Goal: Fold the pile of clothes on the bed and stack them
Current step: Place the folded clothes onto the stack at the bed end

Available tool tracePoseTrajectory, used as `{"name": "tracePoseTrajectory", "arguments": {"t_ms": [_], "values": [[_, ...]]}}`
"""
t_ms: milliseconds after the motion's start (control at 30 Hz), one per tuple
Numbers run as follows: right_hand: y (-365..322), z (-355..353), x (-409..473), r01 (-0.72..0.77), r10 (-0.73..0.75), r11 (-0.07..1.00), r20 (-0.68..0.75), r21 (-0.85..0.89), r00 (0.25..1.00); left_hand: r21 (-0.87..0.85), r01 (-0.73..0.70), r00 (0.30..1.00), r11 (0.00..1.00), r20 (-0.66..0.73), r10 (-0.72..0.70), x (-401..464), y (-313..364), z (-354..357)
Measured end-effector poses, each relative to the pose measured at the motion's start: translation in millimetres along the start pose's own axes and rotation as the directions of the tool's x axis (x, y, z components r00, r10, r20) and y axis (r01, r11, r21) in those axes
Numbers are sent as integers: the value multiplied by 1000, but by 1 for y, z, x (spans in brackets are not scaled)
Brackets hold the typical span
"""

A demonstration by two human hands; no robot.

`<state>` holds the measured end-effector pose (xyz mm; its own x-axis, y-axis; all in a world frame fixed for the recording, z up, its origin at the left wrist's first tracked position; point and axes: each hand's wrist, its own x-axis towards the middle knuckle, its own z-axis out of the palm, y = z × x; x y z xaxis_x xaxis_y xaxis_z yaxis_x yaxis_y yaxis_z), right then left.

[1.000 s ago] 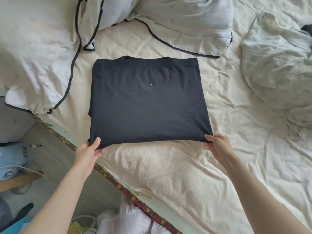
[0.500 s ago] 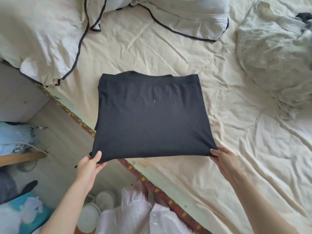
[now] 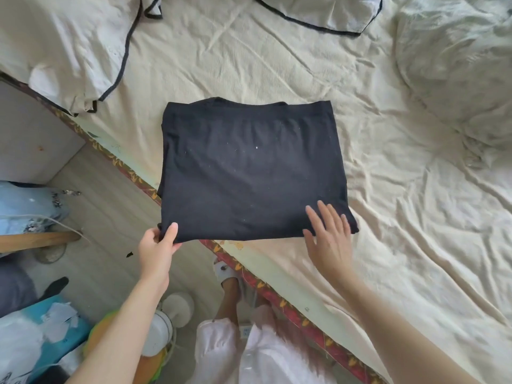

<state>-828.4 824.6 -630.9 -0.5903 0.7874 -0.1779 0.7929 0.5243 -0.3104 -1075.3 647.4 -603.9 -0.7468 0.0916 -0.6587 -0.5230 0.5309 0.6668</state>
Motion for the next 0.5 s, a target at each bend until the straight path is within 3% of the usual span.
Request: {"name": "tracePoseTrajectory", "arguments": {"t_ms": [67,100,167,233,267,300,367,433,500], "values": [[-8,8,-5,138,-122,989,225,-58,967,87,-53,998,995,-29,56,-10,8,6],[-8,12,-6,151,-111,984,339,-95,934,149,-101,993,984,-43,109,-14,14,10],[-2,19,-5,135,-83,987,435,-90,896,254,-243,965,936,-33,259,-27,31,22],[0,15,-1,13,-57,994,415,108,908,325,-420,901,847,38,432,-43,53,44],[0,9,2,-131,16,952,383,276,924,339,-508,856,792,95,508,-52,64,59],[1,0,6,-296,125,846,376,443,918,336,-592,803,732,166,573,-62,74,77],[9,-18,12,-537,325,459,428,708,843,310,-737,675,600,316,667,-84,86,116],[26,-35,13,-584,405,52,518,810,754,278,-848,530,452,476,702,-108,87,156],[49,-45,13,-529,426,-223,570,819,703,260,-900,430,351,661,615,-126,73,191]]}}
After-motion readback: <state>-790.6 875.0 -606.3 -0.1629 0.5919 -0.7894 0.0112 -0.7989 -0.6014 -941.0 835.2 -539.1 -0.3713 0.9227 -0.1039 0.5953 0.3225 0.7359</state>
